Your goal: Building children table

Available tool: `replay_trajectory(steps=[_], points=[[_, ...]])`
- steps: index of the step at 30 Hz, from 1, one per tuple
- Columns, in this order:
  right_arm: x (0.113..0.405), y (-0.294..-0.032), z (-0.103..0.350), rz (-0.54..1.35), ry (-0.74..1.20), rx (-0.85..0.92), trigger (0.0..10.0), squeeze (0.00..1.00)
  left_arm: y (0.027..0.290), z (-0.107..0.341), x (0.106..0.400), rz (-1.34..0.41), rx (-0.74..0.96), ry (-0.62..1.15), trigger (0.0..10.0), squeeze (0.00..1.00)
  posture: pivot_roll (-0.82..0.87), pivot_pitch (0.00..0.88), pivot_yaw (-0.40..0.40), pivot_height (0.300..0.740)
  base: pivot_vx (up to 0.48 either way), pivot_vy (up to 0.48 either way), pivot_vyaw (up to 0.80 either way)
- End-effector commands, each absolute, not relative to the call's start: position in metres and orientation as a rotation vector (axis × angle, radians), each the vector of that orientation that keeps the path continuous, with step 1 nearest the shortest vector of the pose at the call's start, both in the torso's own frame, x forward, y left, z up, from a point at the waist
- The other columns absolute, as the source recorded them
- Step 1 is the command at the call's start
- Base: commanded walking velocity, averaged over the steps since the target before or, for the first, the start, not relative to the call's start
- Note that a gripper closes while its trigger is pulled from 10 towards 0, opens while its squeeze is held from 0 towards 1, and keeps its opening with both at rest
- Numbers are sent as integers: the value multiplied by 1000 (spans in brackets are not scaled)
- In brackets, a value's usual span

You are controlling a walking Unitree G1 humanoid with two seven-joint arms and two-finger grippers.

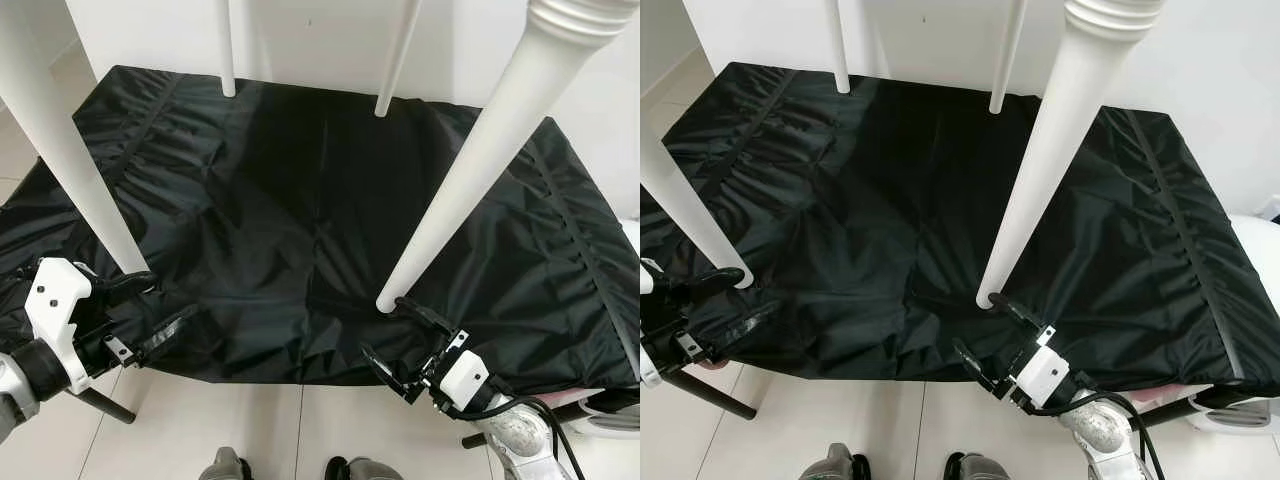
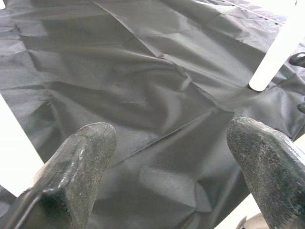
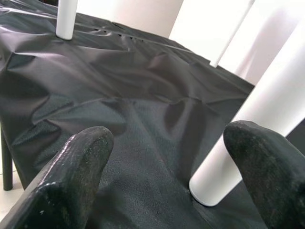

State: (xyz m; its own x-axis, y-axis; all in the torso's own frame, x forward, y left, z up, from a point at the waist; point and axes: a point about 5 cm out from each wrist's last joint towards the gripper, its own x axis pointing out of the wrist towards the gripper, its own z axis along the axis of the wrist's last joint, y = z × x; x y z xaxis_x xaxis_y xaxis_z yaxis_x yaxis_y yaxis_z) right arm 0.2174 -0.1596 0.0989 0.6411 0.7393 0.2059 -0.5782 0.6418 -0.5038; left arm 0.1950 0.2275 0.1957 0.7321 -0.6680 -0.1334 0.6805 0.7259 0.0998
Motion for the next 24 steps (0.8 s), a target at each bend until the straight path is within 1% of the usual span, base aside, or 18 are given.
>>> replay_trajectory(steps=[1, 24], points=[[217, -163, 95, 782, -384, -404, 10000, 0, 222, 195, 192, -794, 136, 100, 10000, 0, 41, 151, -55, 740, 0, 0, 0], [212, -166, 91, 786, -368, -409, 10000, 0, 222, 191, 190, -812, 109, 143, 10000, 0, 37, 160, -43, 740, 0, 0, 0]])
